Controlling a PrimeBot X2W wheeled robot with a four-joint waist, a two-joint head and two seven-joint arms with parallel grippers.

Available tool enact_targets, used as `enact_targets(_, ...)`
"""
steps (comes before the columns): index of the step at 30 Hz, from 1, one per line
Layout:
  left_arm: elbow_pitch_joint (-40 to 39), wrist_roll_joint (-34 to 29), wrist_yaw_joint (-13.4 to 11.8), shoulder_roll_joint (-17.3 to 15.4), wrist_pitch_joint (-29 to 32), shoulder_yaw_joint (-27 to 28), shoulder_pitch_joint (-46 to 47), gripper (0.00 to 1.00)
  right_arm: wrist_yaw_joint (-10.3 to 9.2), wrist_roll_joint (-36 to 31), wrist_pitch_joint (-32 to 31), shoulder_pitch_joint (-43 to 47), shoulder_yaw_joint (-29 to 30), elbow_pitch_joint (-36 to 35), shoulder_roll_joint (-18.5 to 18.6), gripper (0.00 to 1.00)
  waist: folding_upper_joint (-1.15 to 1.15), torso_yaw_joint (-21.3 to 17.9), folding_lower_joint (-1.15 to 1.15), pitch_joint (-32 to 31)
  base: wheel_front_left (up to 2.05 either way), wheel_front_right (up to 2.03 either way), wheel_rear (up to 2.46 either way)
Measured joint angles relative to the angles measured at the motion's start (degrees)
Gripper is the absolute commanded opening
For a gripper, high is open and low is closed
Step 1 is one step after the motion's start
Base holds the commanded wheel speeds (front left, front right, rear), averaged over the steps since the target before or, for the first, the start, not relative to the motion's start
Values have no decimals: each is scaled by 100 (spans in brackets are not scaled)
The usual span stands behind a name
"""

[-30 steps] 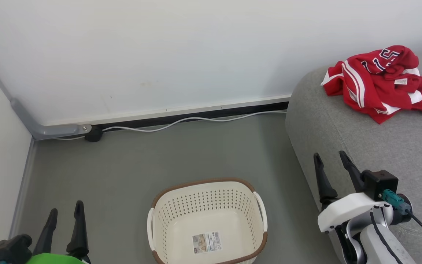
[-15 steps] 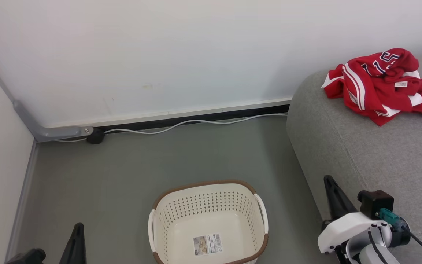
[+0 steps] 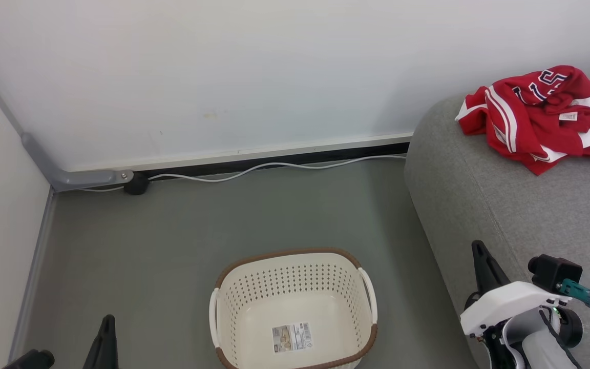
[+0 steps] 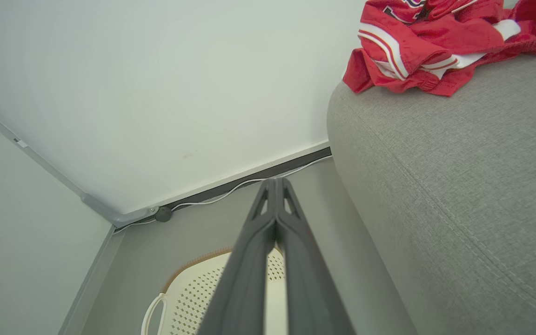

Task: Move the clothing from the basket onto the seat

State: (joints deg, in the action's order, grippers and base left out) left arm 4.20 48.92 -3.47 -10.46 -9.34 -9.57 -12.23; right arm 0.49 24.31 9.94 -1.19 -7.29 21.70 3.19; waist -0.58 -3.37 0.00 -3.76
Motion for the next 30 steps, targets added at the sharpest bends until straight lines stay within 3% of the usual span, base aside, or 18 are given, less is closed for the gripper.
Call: enact_targets(30,331,1490,315,253,526,435,445,0,202,2273,-673,-101,591,-99,-45,0,0,112,0,137,0,0,0)
